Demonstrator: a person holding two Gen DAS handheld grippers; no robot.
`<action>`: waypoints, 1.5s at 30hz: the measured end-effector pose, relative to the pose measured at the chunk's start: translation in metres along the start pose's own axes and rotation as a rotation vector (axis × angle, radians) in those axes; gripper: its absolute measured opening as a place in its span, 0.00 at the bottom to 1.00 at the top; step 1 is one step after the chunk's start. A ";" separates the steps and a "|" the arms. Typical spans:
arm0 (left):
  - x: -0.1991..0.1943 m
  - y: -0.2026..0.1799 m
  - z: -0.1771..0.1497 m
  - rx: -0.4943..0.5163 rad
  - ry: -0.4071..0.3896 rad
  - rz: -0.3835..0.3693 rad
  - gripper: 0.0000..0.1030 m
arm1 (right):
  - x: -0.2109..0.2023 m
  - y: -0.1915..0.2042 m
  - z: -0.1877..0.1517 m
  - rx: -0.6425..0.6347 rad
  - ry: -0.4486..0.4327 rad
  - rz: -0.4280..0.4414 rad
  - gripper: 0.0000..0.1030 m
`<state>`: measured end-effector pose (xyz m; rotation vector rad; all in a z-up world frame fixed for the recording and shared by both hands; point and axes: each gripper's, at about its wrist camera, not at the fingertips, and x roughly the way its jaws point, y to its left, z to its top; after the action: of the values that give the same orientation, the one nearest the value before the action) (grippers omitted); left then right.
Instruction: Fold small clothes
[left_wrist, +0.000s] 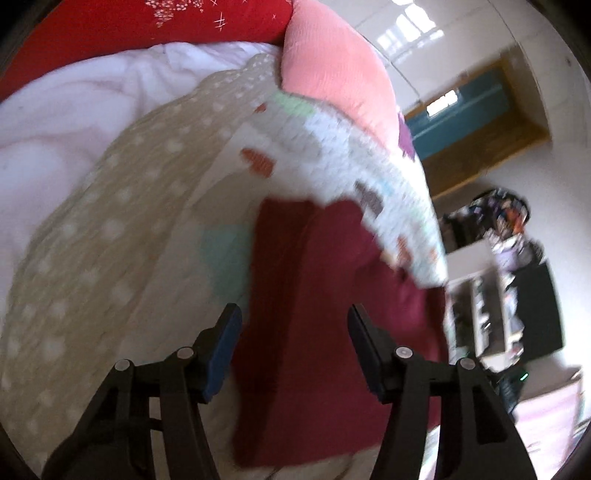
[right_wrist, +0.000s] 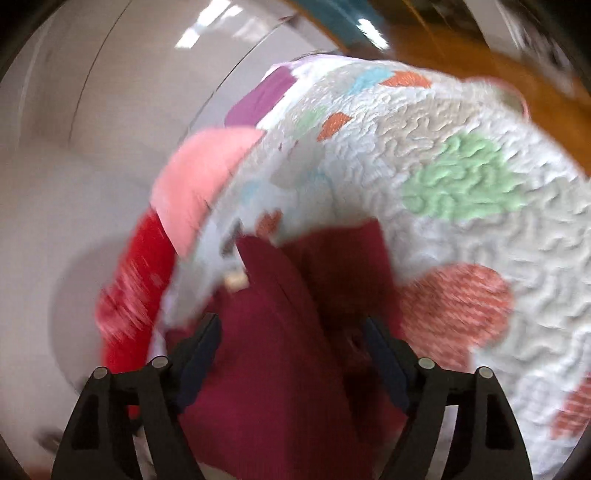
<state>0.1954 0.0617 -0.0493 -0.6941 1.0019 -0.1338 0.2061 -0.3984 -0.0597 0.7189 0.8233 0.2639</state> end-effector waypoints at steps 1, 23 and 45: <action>-0.001 0.005 -0.014 0.021 0.010 0.023 0.57 | 0.000 -0.001 -0.007 -0.043 0.009 -0.027 0.79; -0.038 0.003 -0.071 0.229 0.055 0.153 0.09 | -0.045 -0.017 -0.080 -0.135 0.007 -0.164 0.41; -0.066 0.018 -0.124 0.068 -0.055 0.019 0.52 | 0.025 -0.001 0.021 -0.151 -0.081 -0.465 0.45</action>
<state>0.0552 0.0442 -0.0550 -0.6230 0.9466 -0.1310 0.2384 -0.3969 -0.0652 0.3789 0.8585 -0.1201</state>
